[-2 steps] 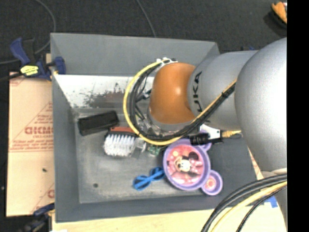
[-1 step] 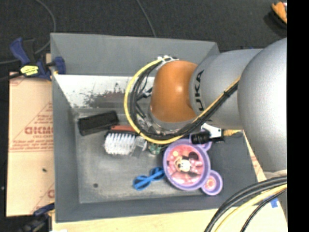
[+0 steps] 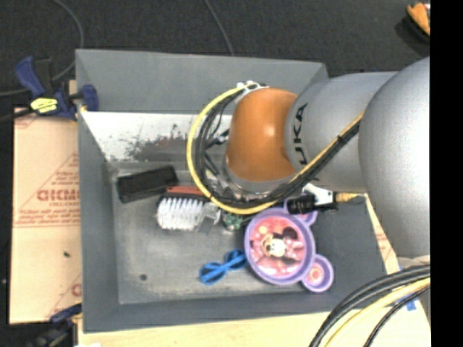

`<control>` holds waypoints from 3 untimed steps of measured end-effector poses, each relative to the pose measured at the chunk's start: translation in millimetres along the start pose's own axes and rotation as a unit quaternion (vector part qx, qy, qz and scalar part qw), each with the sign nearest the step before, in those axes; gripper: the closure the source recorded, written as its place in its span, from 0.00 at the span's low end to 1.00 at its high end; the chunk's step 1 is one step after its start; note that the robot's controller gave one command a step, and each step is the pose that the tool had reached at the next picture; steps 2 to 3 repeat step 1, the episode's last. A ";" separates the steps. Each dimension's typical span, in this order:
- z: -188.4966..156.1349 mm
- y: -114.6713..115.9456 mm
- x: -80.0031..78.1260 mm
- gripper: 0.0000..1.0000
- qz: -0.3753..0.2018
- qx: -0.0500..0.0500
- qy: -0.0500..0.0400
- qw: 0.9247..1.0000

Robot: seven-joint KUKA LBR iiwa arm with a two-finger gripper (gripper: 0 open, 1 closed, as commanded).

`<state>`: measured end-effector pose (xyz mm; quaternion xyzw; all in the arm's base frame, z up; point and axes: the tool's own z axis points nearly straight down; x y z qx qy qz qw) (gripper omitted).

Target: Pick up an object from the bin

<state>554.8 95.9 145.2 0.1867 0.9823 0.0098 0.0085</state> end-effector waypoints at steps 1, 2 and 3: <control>-5.1 -0.4 0.2 1.00 0.000 0.000 0.001 1.000; -5.1 -0.4 0.2 1.00 0.000 0.000 0.001 1.000; -5.1 -0.4 0.2 1.00 0.000 0.000 0.001 1.000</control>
Offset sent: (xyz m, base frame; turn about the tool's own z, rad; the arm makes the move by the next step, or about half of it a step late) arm -0.0001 0.0000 0.0528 0.0000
